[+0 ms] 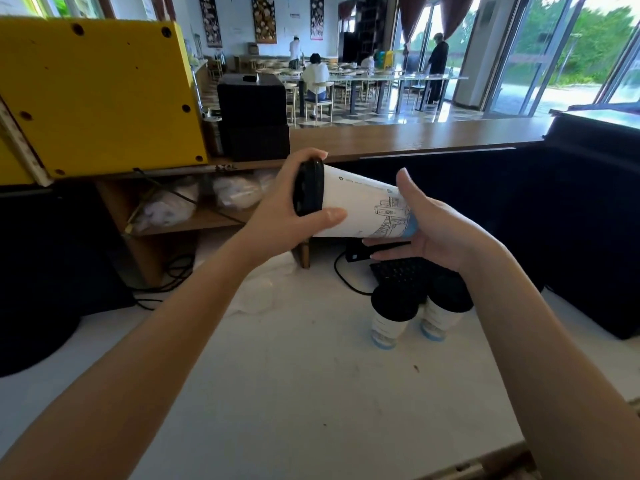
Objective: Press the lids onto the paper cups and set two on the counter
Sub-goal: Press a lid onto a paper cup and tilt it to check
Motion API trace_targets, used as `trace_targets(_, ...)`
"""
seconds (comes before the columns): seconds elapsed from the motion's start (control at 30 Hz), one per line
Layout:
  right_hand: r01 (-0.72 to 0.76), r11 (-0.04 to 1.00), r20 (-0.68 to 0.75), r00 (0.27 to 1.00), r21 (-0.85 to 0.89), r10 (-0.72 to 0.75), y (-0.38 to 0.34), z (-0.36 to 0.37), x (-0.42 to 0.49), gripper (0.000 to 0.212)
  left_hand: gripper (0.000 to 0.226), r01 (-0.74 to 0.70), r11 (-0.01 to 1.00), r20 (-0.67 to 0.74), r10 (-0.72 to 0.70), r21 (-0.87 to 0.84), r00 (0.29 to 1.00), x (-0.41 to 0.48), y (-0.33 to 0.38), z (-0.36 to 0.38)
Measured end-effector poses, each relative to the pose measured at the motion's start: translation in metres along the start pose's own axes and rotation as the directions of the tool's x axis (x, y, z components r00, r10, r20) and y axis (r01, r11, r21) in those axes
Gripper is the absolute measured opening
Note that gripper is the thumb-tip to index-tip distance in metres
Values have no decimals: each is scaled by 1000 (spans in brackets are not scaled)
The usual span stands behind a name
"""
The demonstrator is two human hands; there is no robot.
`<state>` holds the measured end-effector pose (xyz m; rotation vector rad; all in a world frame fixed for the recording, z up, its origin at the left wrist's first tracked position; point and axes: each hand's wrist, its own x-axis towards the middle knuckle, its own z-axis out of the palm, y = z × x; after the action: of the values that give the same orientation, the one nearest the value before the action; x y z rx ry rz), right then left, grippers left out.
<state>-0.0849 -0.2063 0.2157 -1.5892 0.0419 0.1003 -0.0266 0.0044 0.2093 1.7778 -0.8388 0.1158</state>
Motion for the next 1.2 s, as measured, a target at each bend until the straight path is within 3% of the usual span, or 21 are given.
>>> trace_targets(0.17,143,988,-73,988,64,-138,4,3,1,33,75,-137,990,39,135,44,990,0,-7,-6)
trace_targets(0.33,261,963,-118,961,69,-252,12,3,3,27,88,-9,999,158,16,-42,987,5,-15,-10)
trace_targets(0.4,308,950,-113,947,46,-301,12,3,2,35,83,134,965,151,-101,-226,983,7,-17,-10)
trace_targets(0.47,358,933,-102,929,16,-355,11,2,1,46,74,315,843,207,-246,-437,947,9,-21,-11)
trace_targets(0.57,450,890,-71,888,-75,-455,6,-1,-3,47,56,464,712,351,-315,-527,882,8,-25,-11)
trace_targets(0.73,501,838,9,859,-215,-512,5,-4,-7,56,21,498,667,272,-420,-554,866,12,-16,-6)
trace_targets(0.8,496,847,19,865,-191,-502,5,-5,-6,61,33,458,694,220,-409,-555,886,14,-15,-3)
trace_targets(0.87,460,883,12,887,-94,-461,9,-8,0,75,45,378,753,145,-360,-538,922,13,-17,-1)
trace_targets(0.97,327,902,8,939,283,-343,23,-7,15,97,54,273,825,50,-286,-494,957,11,-20,2)
trace_targets(1.1,230,692,-8,951,684,-309,42,14,33,81,65,105,925,-84,-145,-364,986,6,-16,13)
trace_targets(1.2,237,530,-79,950,814,-303,44,25,44,80,74,47,951,-122,-88,-304,989,3,-18,23)
